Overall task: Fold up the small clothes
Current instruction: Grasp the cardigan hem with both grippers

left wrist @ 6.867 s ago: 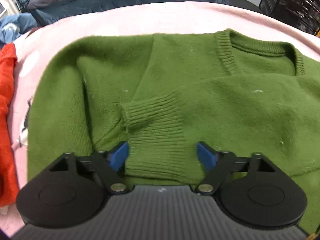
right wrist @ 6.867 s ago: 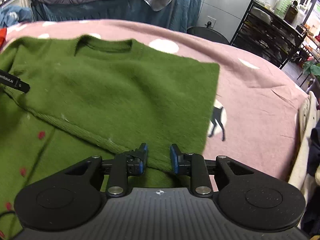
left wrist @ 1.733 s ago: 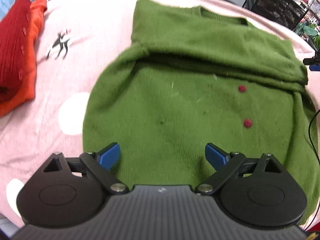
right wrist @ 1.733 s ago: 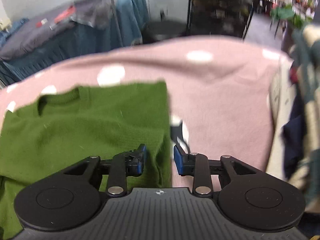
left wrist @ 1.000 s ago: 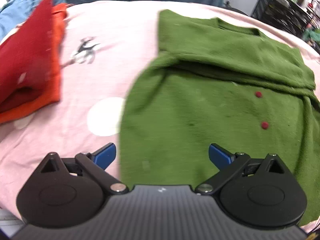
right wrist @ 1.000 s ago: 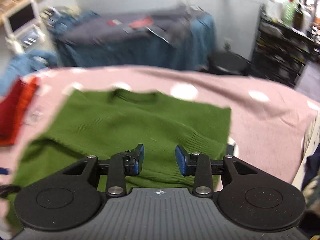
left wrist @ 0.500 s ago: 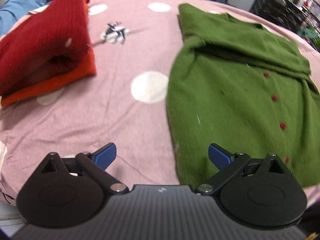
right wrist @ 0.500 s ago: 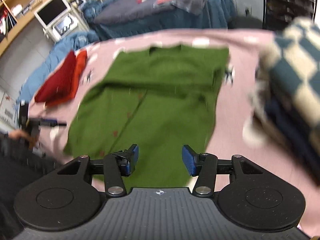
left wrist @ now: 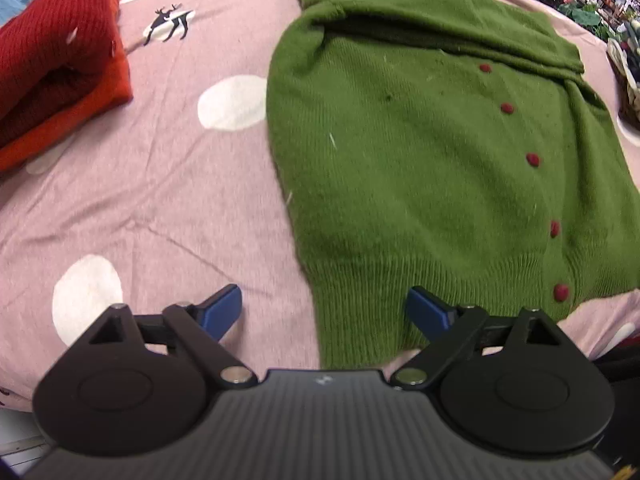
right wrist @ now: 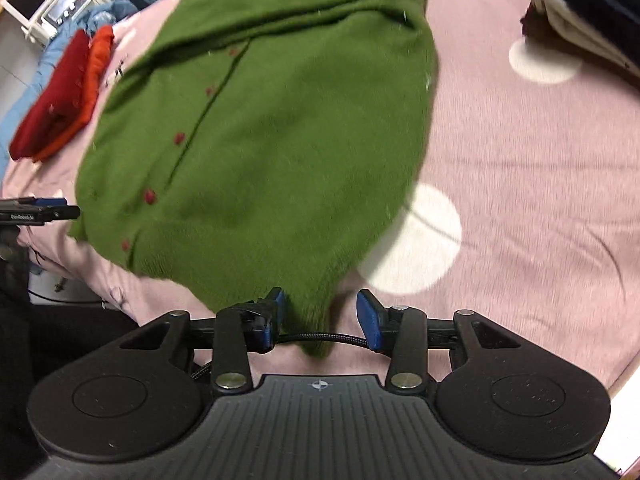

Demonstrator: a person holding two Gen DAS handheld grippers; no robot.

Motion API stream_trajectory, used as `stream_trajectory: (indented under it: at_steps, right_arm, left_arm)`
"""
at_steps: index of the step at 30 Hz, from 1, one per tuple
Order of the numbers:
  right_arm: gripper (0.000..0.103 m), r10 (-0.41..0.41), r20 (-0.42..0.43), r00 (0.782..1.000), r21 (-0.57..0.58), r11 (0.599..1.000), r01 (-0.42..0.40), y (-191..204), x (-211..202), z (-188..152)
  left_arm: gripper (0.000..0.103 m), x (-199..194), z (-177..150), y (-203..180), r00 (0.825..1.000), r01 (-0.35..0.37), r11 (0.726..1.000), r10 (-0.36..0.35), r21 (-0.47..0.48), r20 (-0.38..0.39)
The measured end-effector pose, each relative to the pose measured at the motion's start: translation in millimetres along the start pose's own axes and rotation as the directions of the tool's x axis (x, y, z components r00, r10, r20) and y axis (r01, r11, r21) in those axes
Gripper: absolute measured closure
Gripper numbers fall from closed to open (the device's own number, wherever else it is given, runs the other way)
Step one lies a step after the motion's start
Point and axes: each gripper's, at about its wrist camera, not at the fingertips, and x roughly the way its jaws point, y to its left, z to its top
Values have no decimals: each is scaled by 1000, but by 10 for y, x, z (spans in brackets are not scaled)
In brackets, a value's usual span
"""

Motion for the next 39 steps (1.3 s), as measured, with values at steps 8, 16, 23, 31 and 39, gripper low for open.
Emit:
stream_trajectory:
  at_steps: [8, 16, 23, 31, 39]
  right_arm:
    - [32, 36, -22, 999, 18, 999, -35, 14, 53, -44]
    - [32, 37, -49, 998, 22, 999, -36, 65, 134, -60]
    - [49, 36, -59, 998, 19, 999, -34, 58, 172, -50]
    - [88, 57, -52, 997, 24, 998, -56, 57, 128, 8]
    - [89, 141, 147, 979, 52, 987, -150, 16, -266, 590]
  left_arm:
    - [45, 70, -28, -123, 998, 65, 998, -65, -6, -12]
    - [78, 125, 12, -189, 996, 82, 997, -82, -2, -22]
    - [87, 161, 57, -228, 994, 103, 995, -103, -1, -39]
    - [89, 146, 160, -179, 991, 121, 992, -122, -23, -46]
    - [89, -130, 938, -255, 979, 164, 985, -157, -49, 131]
